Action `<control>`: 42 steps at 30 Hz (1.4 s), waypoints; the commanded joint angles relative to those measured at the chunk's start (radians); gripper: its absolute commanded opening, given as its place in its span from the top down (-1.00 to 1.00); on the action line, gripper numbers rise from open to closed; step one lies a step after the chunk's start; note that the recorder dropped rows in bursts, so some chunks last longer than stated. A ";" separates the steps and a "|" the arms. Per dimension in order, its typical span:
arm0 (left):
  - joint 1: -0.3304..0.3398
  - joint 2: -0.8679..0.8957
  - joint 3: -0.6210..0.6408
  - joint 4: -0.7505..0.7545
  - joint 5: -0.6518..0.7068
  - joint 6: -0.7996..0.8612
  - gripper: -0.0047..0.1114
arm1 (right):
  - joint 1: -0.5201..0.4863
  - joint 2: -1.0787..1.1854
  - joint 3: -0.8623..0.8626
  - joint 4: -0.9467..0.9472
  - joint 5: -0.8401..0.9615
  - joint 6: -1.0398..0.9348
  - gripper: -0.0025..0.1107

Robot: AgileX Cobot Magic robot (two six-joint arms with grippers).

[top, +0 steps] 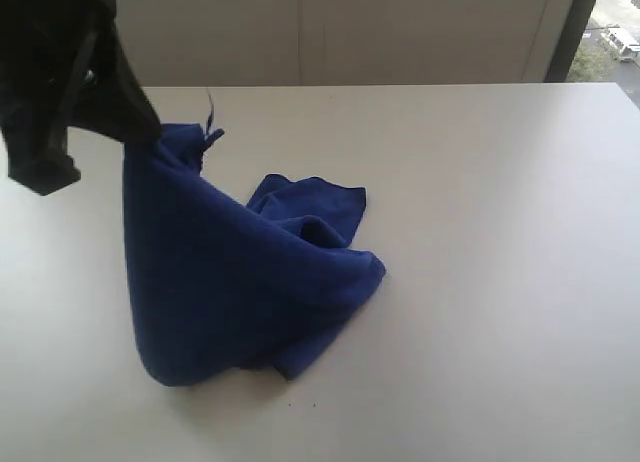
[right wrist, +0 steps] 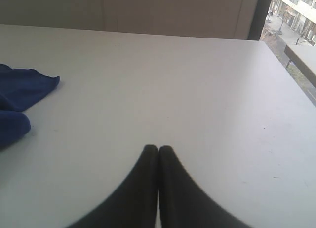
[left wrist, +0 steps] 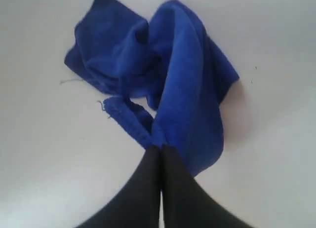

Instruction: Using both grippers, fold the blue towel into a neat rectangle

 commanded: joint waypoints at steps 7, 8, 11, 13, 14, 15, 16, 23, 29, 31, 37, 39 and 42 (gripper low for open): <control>0.003 -0.007 -0.002 0.176 0.169 -0.152 0.92 | 0.002 -0.004 0.006 -0.005 -0.009 0.000 0.96; 0.003 -0.007 -0.002 0.187 0.169 -0.166 0.92 | 0.002 -0.004 0.006 -0.005 -0.009 0.000 0.96; 0.003 -0.007 0.021 0.219 0.169 -0.196 0.92 | 0.002 -0.004 0.006 -0.005 -0.009 0.000 0.96; 0.003 -0.007 0.050 0.243 0.169 -0.210 0.92 | 0.002 -0.004 0.006 -0.005 -0.009 0.000 0.96; 0.003 -0.007 0.063 0.257 0.169 -0.218 0.92 | 0.002 -0.004 0.006 -0.005 -0.009 0.000 0.96; 0.003 -0.007 0.086 0.272 0.169 -0.225 0.92 | 0.002 -0.004 0.006 -0.005 -0.009 0.000 0.96; 0.003 -0.009 0.102 0.282 0.169 -0.230 0.92 | 0.002 -0.004 0.006 -0.005 -0.009 0.000 0.96; 0.003 -0.009 0.228 0.286 0.169 -0.254 0.92 | 0.002 -0.004 0.006 -0.005 -0.009 0.000 0.96; 0.003 -0.009 0.328 0.275 0.056 -0.276 0.92 | 0.002 -0.004 0.006 -0.005 -0.009 0.000 0.96; 0.003 -0.009 0.356 0.263 0.013 -0.278 0.92 | 0.002 -0.004 0.006 -0.005 -0.009 0.000 0.96; 0.003 -0.009 0.444 0.227 -0.147 -0.278 0.92 | 0.002 -0.004 0.006 -0.005 -0.067 0.000 0.96; 0.003 -0.009 0.468 0.227 -0.188 -0.282 0.92 | 0.002 -0.004 0.006 -0.005 -0.150 0.000 0.96; 0.003 -0.009 0.492 0.227 -0.224 -0.310 0.92 | 0.002 -0.004 0.006 -0.005 -0.315 0.000 0.96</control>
